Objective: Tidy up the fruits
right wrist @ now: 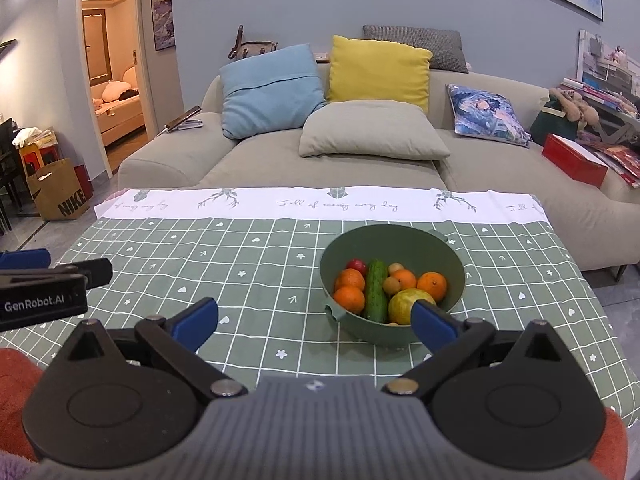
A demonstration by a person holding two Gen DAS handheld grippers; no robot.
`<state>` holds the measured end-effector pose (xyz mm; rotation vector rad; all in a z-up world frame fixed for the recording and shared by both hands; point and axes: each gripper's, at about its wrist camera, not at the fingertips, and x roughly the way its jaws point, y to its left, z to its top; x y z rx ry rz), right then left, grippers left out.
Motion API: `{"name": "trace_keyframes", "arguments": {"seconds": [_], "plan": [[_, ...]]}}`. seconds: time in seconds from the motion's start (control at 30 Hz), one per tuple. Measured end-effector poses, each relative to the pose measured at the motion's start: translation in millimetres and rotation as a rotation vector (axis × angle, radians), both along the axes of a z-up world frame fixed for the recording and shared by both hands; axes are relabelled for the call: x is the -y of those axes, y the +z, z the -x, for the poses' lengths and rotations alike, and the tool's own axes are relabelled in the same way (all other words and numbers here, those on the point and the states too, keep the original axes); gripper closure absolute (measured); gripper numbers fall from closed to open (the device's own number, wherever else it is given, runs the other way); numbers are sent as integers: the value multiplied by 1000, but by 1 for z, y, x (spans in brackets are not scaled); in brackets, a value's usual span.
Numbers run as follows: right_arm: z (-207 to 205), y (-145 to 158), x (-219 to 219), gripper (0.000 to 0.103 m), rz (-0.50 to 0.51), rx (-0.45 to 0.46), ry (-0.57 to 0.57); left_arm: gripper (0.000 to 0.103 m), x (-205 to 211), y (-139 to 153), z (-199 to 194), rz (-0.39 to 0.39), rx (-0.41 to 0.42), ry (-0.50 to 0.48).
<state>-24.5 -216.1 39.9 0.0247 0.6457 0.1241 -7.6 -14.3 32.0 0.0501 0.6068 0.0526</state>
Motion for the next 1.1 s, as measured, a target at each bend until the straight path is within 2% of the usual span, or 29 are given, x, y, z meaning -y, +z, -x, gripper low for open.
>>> {"name": "trace_keyframes", "arguments": {"seconds": [1.1], "plan": [[-4,-3,-1,5,3,-12,16,9,-3,-2,2,-9,-19,12]]}}
